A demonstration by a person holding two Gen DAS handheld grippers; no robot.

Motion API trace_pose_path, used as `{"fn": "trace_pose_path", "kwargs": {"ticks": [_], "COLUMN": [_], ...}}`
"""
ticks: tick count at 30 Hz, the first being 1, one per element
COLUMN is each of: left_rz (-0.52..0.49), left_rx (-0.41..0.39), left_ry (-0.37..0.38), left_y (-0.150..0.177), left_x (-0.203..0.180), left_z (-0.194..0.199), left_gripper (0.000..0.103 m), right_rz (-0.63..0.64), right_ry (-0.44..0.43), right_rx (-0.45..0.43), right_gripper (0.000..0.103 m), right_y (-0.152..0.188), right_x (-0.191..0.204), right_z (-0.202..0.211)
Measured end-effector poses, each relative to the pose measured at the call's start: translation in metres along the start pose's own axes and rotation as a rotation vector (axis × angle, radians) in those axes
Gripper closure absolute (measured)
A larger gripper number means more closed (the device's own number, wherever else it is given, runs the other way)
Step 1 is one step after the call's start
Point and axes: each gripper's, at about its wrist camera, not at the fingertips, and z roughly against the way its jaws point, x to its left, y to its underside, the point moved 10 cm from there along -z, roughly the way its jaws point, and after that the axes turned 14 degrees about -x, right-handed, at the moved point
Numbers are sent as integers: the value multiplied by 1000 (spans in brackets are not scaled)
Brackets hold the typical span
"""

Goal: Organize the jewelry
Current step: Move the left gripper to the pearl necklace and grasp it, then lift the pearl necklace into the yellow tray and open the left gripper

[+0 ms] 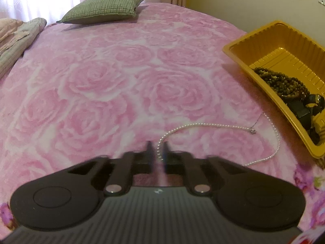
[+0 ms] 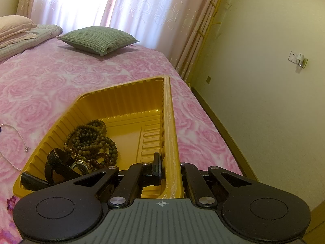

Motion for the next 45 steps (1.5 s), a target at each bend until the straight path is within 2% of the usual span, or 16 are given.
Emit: {"fn": "trace_pose_path", "kwargs": {"ticks": [5,14,20,28,37,45], "left_rz": [-19,-92,-137,-164,-195,-181], "left_rx": [-41,-147,-199,-274,-382,-420], "left_ry": [-6,-2,35,124,240,356], "left_y": [-15,-81,-121,-172,-236,-262], "left_x": [6,10,-9,-51,-121,-186], "left_z": [14,48,59,64,78,77], "left_gripper": [101,101,101,101,101,101], "right_rz": [0,-4,-6,-10,-9,-16], "right_ry": [0,-1,-1,-2,-4,-7], "right_rx": [0,-5,-6,-7,-11,-11], "right_gripper": [99,99,99,99,99,99], "right_y": [0,-2,-3,-4,-5,-5], "right_x": [1,1,1,1,1,1], "right_z": [0,2,3,5,6,7]}}
